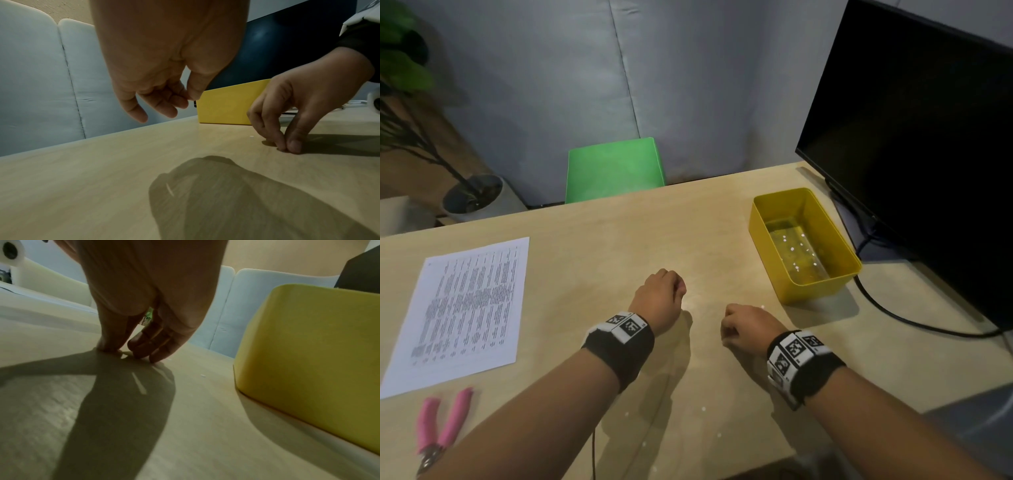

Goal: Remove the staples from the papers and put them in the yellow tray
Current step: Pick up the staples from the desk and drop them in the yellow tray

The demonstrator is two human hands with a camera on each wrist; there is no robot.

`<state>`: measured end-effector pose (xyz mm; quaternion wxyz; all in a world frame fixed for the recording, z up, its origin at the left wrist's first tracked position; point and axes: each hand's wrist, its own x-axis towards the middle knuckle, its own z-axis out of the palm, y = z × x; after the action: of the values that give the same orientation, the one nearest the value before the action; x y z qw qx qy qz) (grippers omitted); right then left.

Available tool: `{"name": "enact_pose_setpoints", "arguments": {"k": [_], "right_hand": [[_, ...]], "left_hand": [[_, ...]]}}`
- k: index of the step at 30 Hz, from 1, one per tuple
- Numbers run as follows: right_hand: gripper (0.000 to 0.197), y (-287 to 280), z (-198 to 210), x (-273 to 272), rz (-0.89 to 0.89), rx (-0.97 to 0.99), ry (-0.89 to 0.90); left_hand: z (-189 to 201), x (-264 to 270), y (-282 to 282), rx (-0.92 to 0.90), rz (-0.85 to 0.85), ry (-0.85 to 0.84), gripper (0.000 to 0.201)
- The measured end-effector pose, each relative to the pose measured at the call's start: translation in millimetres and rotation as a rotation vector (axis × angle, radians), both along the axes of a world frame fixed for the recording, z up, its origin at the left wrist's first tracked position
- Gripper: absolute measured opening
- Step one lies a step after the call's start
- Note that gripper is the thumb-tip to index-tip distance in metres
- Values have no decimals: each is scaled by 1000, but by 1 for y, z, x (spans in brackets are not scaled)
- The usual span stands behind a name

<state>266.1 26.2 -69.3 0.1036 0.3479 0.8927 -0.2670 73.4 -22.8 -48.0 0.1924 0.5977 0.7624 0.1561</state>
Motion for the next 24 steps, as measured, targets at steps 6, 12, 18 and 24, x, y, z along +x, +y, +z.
{"name": "enact_pose_setpoints", "arguments": {"k": [6, 12, 18, 24], "right_hand": [[24, -3, -5, 0, 58, 68, -8], [28, -9, -9, -1, 84, 114, -48], [19, -12, -8, -4, 59, 76, -129], [8, -6, -1, -1, -104, -100, -34]], "left_hand": [[-5, -4, -2, -12, 10, -6, 15], [-13, -2, -4, -42, 12, -24, 14], [-17, 1, -5, -53, 9, -26, 14], [-12, 0, -1, -19, -7, -38, 14]]}}
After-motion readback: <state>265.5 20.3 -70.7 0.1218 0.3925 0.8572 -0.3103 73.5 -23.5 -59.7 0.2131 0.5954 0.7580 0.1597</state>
